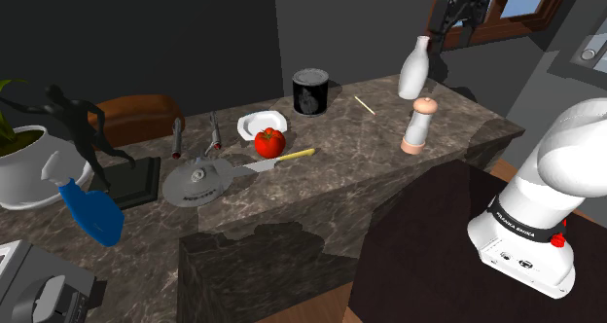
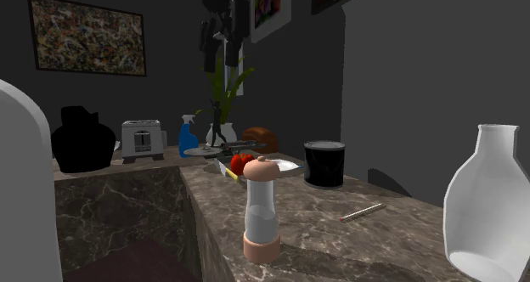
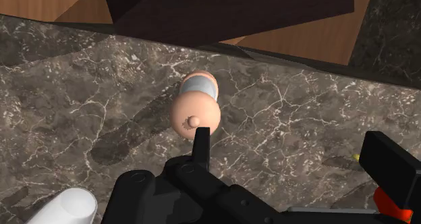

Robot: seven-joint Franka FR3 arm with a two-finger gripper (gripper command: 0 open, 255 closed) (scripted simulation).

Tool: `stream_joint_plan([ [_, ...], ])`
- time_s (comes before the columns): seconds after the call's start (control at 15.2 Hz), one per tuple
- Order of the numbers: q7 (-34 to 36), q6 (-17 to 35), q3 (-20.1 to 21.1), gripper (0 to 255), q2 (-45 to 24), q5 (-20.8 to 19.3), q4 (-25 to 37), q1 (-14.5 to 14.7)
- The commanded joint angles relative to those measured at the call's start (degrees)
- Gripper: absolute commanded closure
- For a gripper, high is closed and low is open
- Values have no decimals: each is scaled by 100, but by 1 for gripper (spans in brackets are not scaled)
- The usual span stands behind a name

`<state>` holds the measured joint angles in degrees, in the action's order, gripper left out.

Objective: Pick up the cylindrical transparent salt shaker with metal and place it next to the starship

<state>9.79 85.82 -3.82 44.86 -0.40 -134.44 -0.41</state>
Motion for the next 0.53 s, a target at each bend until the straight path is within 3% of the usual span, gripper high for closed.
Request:
stream_joint_plan([
  [0.0,0,0,0,0,0,0,0,0],
  [0.46,206,1660,-211,0,-50,-296,-1211,-361],
])
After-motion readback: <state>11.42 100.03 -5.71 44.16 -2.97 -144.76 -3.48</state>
